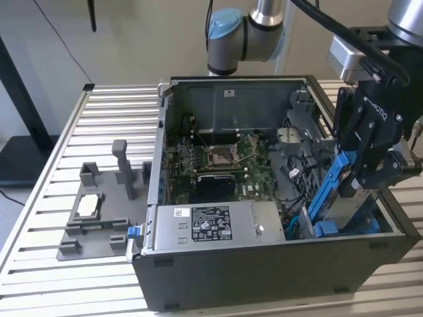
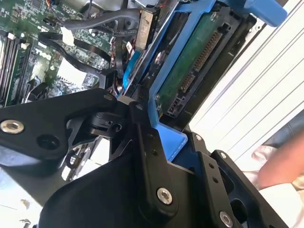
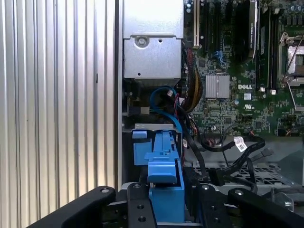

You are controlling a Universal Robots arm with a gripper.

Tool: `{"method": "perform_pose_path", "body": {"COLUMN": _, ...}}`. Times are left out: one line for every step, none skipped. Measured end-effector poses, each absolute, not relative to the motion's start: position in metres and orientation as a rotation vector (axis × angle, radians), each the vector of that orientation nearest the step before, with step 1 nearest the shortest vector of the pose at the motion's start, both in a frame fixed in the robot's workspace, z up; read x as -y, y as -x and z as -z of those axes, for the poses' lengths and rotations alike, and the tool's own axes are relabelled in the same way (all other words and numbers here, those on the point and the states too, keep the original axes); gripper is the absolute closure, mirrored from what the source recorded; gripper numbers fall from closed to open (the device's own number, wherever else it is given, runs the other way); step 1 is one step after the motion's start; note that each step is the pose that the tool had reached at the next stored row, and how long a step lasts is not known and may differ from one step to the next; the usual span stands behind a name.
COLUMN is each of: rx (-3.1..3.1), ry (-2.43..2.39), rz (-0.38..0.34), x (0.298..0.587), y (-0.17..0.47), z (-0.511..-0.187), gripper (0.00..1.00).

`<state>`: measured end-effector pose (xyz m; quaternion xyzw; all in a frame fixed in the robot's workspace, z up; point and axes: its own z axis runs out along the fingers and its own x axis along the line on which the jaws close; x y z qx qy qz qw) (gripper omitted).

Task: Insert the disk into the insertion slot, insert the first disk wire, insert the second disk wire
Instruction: 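Insert the disk into the insertion slot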

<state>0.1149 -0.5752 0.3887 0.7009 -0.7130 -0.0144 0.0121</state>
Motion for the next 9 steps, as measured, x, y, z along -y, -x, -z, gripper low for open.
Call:
{"method": "perform_pose_path", "body": {"rx": 2.223, "ry": -2.185, "rz": 0.045, "x": 0.5752, "y": -0.1147, "z": -0.3888, "gripper": 0.59}}
{"method": "perform_pose_path", "body": {"rx": 2.223, "ry": -2.185, "rz": 0.045, "x": 0.5752, "y": -0.1146, "z": -0.3888, "gripper": 0.61}}
{"method": "perform_pose_path", "body": {"rx": 2.223, "ry": -2.185, "rz": 0.045, "x": 0.5752, "y": -0.1145, "z": -0.3887, "gripper": 0.61}}
{"method": "perform_pose_path", "body": {"rx": 2.223, "ry": -2.185, "rz": 0.045, "x": 0.5752, "y": -0.1144, "z": -0.3887, "gripper": 0.67}}
{"method": "perform_pose_path", "body": {"rx": 2.223, "ry": -2.185, "rz": 0.045, "x": 0.5752, "y": -0.1142, "z": -0.3887, "gripper": 0.67}}
{"method": "perform_pose_path", "body": {"rx": 2.223, "ry": -2.185, "rz": 0.045, "x": 0.5752, "y": -0.1138, "z": -0.3887, "gripper": 0.67}}
{"method": "perform_pose_path", "body": {"rx": 2.223, "ry": -2.185, "rz": 0.045, "x": 0.5752, "y": -0.1133, "z": -0.3888, "gripper": 0.67}}
{"method": "perform_pose_path", "body": {"rx": 2.223, "ry": -2.185, "rz": 0.045, "x": 0.5752, "y": -0.1128, "z": -0.3888, "gripper": 0.67}}
{"method": "perform_pose_path", "body": {"rx": 2.223, "ry": -2.185, "rz": 0.045, "x": 0.5752, "y": -0.1123, "z": -0.3888, "gripper": 0.67}}
